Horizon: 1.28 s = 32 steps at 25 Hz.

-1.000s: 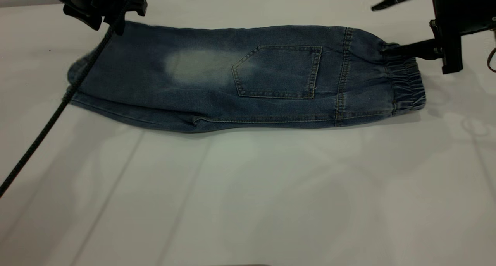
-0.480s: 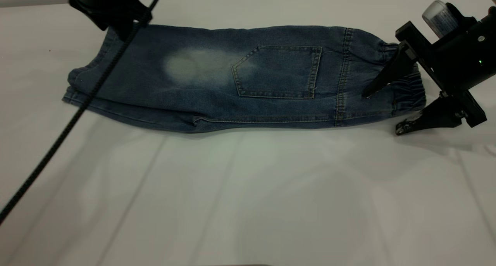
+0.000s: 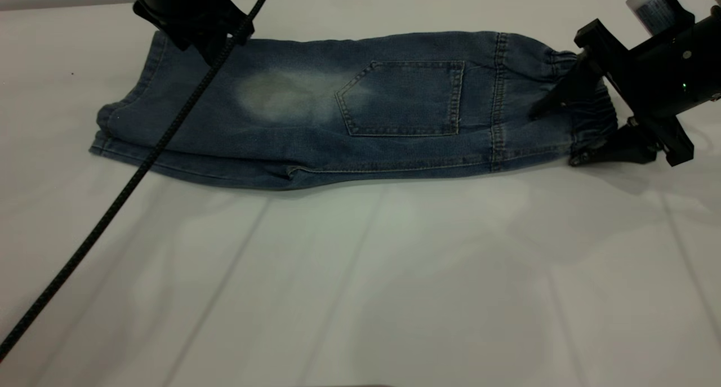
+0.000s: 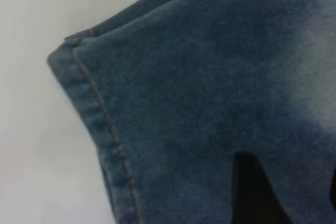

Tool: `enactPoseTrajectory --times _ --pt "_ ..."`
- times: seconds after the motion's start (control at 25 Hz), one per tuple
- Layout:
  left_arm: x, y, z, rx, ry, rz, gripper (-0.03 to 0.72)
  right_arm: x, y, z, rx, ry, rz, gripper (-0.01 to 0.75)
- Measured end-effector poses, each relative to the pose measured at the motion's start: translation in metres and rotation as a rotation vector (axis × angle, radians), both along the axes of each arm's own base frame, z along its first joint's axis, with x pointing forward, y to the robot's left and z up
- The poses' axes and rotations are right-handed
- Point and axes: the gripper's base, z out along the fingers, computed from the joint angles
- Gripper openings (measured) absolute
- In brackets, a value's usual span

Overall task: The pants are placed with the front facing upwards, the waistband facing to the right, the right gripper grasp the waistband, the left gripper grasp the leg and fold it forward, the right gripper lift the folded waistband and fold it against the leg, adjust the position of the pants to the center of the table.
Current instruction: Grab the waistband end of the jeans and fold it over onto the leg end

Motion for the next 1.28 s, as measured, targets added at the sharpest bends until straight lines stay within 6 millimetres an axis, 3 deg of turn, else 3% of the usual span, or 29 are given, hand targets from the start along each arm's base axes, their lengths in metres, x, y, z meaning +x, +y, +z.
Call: enactPoseTrajectory --times 0.12,0.2,0.32,0.44,0.8,0.96,1.12,1.28 --pt "-0.002 -0.006 -0.013 -0.004 0.029 -0.01 0.328 0.002 0.0 -0.001 0.005 -0.014 -0.013 0.134" --pt "-0.006 -0.014 -0.027 -0.011 0.067 -0.028 0.326 0.003 0.001 0.001 0.026 -0.042 -0.013 0.082" --pt "-0.015 -0.033 -0.045 -0.016 0.119 -0.085 0.327 0.008 0.001 0.01 0.048 -0.117 -0.003 0.08" --pt "-0.026 -0.056 -0.053 -0.027 0.14 -0.164 0.327 0.013 0.0 0.031 0.041 -0.232 0.034 0.08" --pt "-0.053 -0.115 -0.063 -0.12 0.134 -0.294 0.327 0.012 0.001 0.126 -0.029 -0.577 0.149 0.08" --pt "-0.066 -0.138 -0.064 -0.166 0.114 -0.326 0.327 0.004 0.004 0.15 -0.038 -0.65 0.222 0.08" --pt "-0.069 -0.143 -0.061 -0.171 0.108 -0.338 0.327 -0.001 0.005 0.156 -0.07 -0.671 0.282 0.08" --pt "-0.051 -0.12 -0.037 -0.188 0.075 -0.278 0.323 -0.002 0.008 0.156 -0.073 -0.68 0.308 0.08"
